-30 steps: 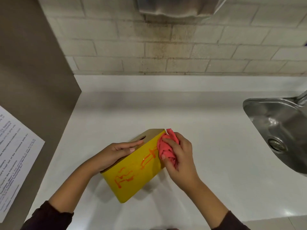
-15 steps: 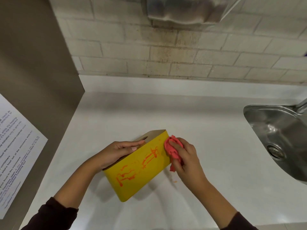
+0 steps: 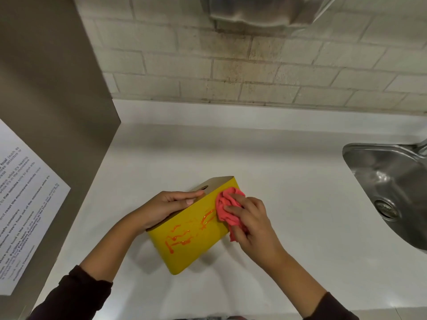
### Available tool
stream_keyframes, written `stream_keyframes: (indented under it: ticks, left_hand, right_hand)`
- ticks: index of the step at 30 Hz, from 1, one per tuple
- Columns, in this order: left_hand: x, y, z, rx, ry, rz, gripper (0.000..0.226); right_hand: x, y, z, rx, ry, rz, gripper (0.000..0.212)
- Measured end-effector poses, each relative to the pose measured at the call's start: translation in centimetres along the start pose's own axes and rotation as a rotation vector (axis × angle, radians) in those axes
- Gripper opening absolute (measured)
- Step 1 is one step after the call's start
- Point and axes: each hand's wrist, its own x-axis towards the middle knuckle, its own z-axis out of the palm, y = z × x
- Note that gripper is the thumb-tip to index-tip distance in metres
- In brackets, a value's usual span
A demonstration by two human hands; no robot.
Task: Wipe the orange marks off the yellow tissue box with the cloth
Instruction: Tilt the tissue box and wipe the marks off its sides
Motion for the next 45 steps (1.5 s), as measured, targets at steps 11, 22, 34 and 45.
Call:
stream_keyframes:
  ticks: [11,22,34,45]
  left_hand:
    - [0.3,-0.2,0.0,-0.066,0.036,0.012,0.035]
    - [0.2,-0.3,0.4,-0.043,0.048,0.021,0.032]
    - [-0.1,0.0,0.6,0.033,0.045,-0.006,0.032]
    - [-0.1,-0.1,0.7,0.006,0.055,0.022,0.032]
  right_hand:
    - [2.1,-2.3,1.6,0.052,0.042,0.095,0.029]
    - [1.9,-2.2,1.2,0.159,0.135,0.286,0.034]
    - [-0.1,-0.8,0.7,0.032,0.079,0.097,0.031]
    - [-0.9,-2.6,2.0,0.034,-0.045,-0.072,0.032]
